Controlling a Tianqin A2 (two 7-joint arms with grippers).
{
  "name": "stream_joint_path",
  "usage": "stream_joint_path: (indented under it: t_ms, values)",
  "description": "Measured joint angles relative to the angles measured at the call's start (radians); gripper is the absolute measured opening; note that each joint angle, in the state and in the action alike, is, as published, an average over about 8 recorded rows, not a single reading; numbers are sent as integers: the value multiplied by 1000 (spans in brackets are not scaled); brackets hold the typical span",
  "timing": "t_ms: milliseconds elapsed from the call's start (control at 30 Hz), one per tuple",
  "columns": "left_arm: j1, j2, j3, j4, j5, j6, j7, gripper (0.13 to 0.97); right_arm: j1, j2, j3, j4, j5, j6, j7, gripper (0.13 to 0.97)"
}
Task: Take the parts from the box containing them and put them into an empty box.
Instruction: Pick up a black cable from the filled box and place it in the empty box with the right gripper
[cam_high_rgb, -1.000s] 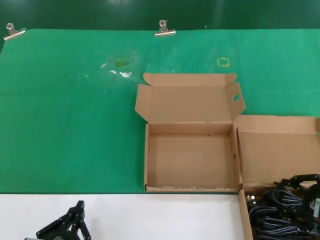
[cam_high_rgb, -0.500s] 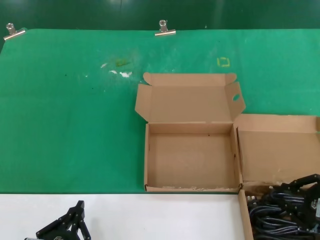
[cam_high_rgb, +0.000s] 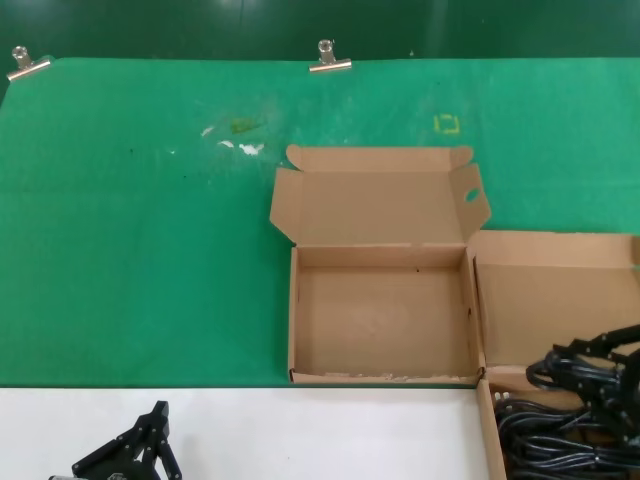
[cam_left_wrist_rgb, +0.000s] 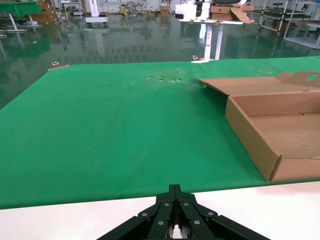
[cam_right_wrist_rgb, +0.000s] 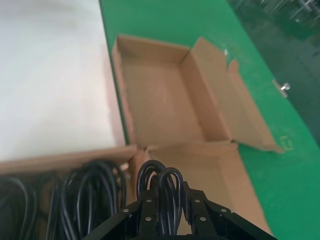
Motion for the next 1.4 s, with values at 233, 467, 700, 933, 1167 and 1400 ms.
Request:
stream_joint_path:
  t_ms: [233,467,700,933,1167,1400]
  values:
    - [0,0,0,0,0,0,0,149,18,15,29,91,21,-21,94,218]
    - [0,0,0,0,0,0,0,149,91,-58,4,112,11,-23,136,218]
    - [0,0,0,0,0,0,0,149,165,-193,-58,62,-9,13,91,218]
    - [0,0,0,0,0,0,0,149,206,-331,-118,-34,-11,88,-40,217]
    - [0,0,0,0,0,0,0,149,205,-421,-169,-173,54,190,-301,221]
    - [0,0,0,0,0,0,0,149,186,-498,-174,-338,172,248,-604,252]
